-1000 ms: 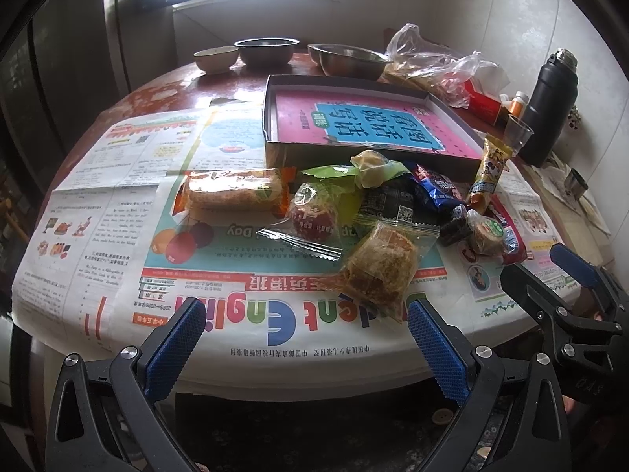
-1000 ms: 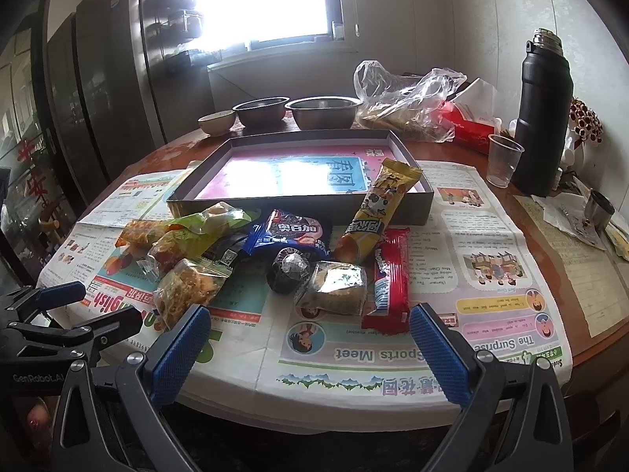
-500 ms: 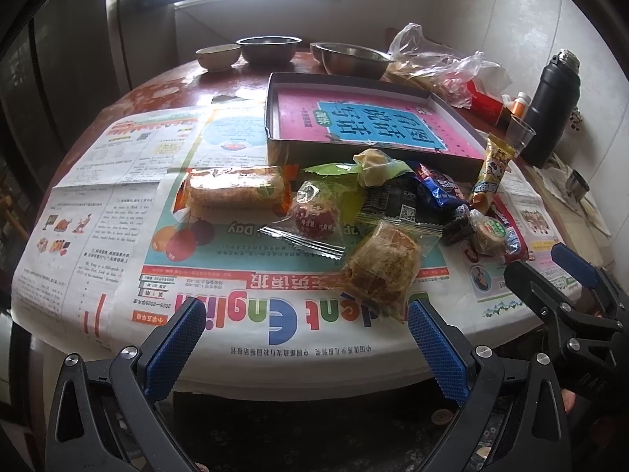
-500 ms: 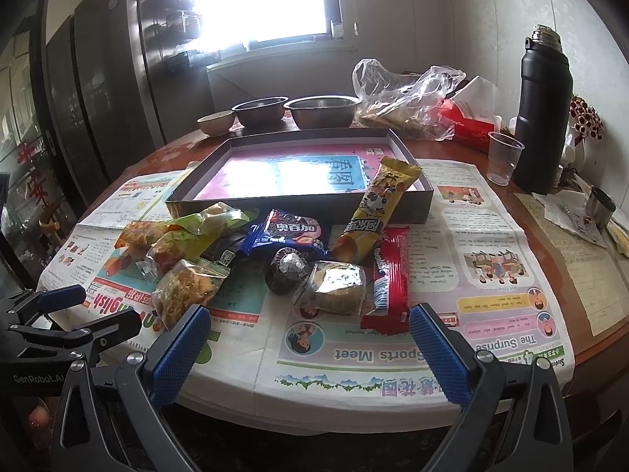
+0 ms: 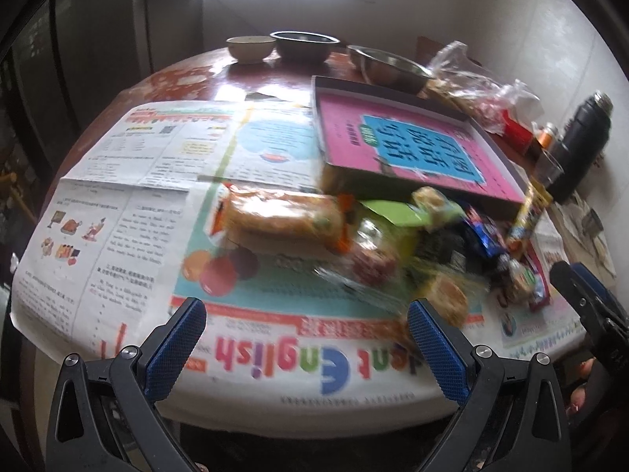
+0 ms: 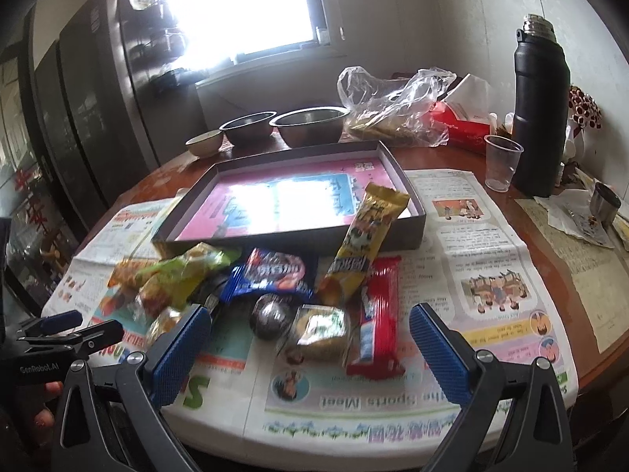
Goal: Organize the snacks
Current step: 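Grasp the orange cracker roll with the left tool while the right tool grasps the yellow wafer bar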
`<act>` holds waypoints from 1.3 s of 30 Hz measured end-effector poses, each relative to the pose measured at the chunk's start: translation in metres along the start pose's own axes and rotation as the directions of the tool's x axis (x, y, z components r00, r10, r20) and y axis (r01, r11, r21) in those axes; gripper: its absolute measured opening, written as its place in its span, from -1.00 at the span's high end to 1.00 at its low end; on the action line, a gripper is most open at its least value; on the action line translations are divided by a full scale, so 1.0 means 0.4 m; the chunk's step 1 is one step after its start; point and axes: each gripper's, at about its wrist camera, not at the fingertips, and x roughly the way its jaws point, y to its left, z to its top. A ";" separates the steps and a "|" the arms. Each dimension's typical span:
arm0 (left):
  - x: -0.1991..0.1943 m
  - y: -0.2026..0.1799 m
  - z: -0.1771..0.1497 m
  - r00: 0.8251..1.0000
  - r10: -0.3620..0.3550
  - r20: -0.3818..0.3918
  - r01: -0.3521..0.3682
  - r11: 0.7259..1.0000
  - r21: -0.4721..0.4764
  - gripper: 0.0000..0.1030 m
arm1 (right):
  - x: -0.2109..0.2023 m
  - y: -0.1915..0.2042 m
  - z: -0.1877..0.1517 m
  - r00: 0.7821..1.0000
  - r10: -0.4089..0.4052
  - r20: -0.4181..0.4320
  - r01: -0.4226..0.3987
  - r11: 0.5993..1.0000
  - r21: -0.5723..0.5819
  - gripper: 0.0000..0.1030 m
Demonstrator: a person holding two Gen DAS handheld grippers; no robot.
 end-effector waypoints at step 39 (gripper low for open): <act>0.200 0.037 0.154 0.990 -0.005 -0.139 0.004 1.000 -0.003 -0.98 | 0.205 -0.098 0.112 0.991 -0.068 -0.117 0.080 0.991 0.104 -0.50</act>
